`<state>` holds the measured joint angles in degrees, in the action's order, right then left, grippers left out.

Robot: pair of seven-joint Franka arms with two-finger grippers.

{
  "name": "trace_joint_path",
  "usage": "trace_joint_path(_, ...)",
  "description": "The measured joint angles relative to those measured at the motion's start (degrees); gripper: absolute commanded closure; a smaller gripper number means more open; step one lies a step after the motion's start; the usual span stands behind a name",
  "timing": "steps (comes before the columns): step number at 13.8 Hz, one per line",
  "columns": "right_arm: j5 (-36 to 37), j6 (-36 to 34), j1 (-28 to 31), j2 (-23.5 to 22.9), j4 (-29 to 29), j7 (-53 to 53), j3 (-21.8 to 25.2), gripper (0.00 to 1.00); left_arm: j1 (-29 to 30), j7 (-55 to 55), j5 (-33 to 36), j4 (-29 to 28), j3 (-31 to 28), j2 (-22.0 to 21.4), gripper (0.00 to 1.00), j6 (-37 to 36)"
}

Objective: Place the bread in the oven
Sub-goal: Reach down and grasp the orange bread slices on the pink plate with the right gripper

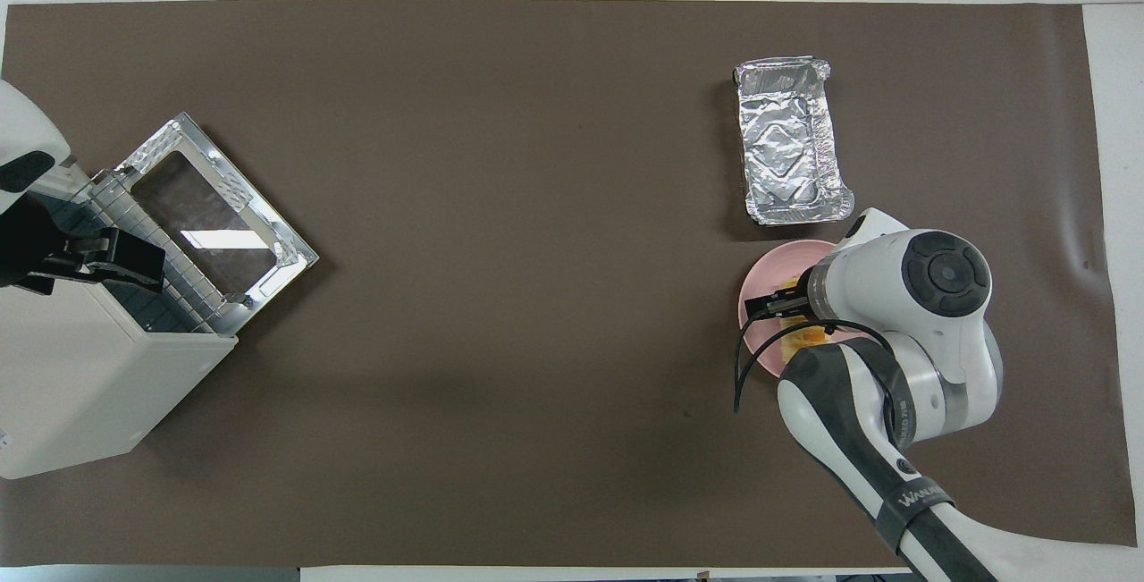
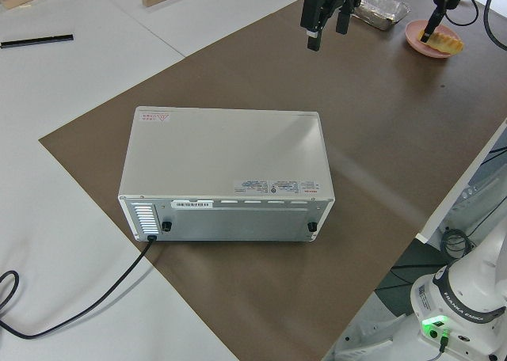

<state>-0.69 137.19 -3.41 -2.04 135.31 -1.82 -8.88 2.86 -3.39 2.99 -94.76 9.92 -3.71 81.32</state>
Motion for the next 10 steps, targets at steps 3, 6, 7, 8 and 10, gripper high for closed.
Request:
trace_joint_path(3, 0.28, 0.0, 0.06, -0.14, -0.01, 0.22, 0.2, 1.0, 0.0, 0.0, 0.0, 0.0, 0.0, 0.0, 0.0, 0.0)
trace_joint_path(6, 0.48, -0.01, 0.18, -0.13, -0.07, 1.2, 0.4, 1.0, 0.0, 0.0, 0.0, 0.0, 0.0, 0.0, 0.0, 0.0)
trace_joint_path(7, 0.5, -0.02, 0.28, -0.13, -0.08, 2.09, 0.4, 1.0, 0.0, 0.0, 0.0, 0.0, 0.0, 0.0, 0.0, 0.0)
trace_joint_path(8, 0.5, -0.05, 0.52, -0.13, -0.08, 3.36, 0.39, 1.0, 0.0, 0.0, 0.0, 0.0, 0.0, 0.0, 0.0, 0.0)
trace_joint_path(10, 0.49, -0.89, 1.6, -0.13, -0.41, 6.33, 0.37, 1.0, 0.0, 0.0, 0.0, 0.0, 0.0, 0.0, 0.0, 0.0)
